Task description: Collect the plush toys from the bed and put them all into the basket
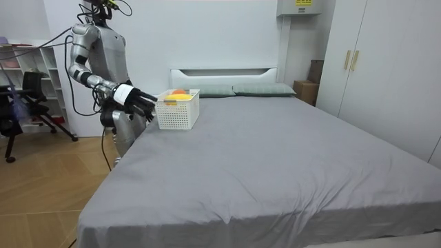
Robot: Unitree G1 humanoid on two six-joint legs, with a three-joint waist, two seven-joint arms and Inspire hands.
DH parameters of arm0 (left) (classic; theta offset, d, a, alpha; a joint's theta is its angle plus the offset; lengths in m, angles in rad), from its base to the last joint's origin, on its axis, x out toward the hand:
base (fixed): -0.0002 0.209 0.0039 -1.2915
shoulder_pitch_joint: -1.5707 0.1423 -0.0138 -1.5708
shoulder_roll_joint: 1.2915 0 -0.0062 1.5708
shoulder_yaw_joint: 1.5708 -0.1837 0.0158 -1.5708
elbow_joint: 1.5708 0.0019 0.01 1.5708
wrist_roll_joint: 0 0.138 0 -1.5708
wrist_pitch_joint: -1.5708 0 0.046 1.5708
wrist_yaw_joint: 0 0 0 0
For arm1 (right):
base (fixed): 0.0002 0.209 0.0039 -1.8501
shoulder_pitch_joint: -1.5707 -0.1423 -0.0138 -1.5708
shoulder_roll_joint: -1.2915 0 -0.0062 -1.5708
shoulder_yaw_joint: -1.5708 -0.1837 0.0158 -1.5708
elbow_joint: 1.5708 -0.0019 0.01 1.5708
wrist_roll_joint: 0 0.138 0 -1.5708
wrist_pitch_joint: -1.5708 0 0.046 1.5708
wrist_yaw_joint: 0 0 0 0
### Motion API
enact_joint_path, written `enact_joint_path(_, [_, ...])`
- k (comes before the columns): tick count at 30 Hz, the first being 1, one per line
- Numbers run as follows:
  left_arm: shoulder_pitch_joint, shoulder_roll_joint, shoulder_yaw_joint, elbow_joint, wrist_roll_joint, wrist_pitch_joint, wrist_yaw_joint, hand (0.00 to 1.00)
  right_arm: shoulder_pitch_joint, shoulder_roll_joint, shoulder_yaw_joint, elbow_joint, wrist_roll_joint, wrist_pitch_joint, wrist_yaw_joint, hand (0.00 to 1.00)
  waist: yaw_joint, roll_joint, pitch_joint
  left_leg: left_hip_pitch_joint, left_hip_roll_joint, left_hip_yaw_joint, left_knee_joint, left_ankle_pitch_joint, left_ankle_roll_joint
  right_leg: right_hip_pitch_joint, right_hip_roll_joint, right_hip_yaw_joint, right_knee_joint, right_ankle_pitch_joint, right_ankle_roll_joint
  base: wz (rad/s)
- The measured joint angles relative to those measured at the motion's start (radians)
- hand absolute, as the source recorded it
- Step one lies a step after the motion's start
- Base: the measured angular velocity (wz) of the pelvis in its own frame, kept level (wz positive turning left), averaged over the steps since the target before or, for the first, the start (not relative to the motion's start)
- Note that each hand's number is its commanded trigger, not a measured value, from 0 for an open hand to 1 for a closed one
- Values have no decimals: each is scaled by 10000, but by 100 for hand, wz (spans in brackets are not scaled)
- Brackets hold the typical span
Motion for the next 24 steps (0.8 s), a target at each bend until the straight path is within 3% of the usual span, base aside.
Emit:
enact_joint_path(6, [11,-1,-51,-6,-237,13,11,0,123,385,83,2371,760,-350,-814,0,-28,67,1,25,3,-9,-11,-17,-13,16,12,41,-37,-19,-4,0])
enact_joint_path(7, [32,-3,-48,-4,-234,14,12,0,134,463,99,3136,756,-431,-877,0,-31,60,-31,30,2,-11,-16,-17,-13,41,13,34,-103,-17,-6,0])
enact_joint_path(13, [43,-12,-70,116,-241,8,30,0,124,485,102,7524,1363,-525,-912,0,-36,166,-35,98,-2,-69,-28,-27,-15,152,14,17,-145,-20,-10,0])
enact_joint_path(19, [43,-17,-125,182,-242,8,34,0,170,501,329,10156,1311,-476,-1172,0,-41,247,-33,93,-19,-191,-13,-28,-17,207,27,16,-130,-66,-34,3])
enact_joint_path(24, [56,-39,-166,181,-229,25,33,0,172,618,585,10438,1329,21,-741,0,-11,247,-31,99,-17,-191,-13,-27,-19,176,30,17,-131,-68,-40,0])
